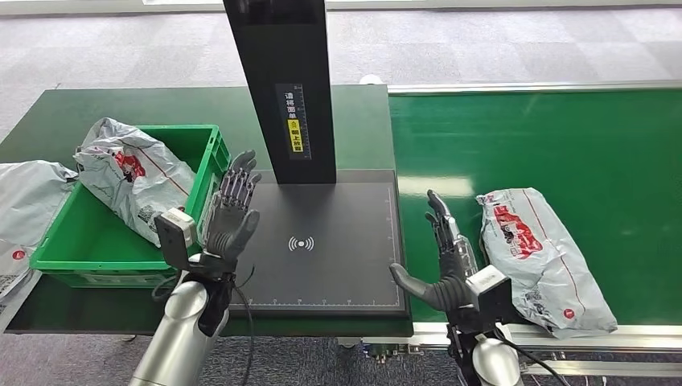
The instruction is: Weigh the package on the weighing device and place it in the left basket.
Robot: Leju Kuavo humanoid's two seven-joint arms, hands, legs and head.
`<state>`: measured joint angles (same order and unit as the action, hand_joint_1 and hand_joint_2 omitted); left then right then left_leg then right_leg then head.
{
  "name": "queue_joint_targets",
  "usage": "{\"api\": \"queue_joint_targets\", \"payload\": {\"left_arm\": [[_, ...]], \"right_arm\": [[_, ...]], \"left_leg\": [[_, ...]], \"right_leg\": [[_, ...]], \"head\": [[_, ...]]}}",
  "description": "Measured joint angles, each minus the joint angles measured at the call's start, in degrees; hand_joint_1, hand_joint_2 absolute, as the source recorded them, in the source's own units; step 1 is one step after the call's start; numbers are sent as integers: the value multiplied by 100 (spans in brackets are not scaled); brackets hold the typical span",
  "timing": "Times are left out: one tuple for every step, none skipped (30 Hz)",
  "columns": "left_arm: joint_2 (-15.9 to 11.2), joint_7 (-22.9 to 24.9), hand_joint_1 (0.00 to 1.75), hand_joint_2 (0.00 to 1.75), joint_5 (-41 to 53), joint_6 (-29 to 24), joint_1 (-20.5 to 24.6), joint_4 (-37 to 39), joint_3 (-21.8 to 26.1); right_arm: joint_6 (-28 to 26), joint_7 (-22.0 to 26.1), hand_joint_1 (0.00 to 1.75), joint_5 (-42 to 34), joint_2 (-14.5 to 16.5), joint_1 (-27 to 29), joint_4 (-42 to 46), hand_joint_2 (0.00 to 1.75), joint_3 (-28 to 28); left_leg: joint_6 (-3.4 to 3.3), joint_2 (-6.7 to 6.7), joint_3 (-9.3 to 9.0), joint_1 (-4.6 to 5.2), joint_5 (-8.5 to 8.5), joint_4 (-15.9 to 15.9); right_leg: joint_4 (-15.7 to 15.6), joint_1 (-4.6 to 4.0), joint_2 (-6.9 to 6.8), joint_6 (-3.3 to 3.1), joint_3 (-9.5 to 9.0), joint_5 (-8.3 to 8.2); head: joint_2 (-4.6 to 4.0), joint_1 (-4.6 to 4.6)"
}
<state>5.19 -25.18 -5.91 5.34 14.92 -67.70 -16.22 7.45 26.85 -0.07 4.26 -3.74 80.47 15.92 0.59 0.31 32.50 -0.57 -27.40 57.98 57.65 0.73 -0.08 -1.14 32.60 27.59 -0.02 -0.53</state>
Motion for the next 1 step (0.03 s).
{"api": "queue_joint_targets", "payload": {"left_arm": [[21, -28, 0, 175, -2, -5, -59, -5, -9]], "right_arm": [[24, -29, 0, 5, 0, -46, -63, 175, -7]], "left_leg": [[0, 0, 0, -1, 0, 0]], "right_leg": [[0, -1, 0, 0, 0, 0]], "head": [[0, 0]]}}
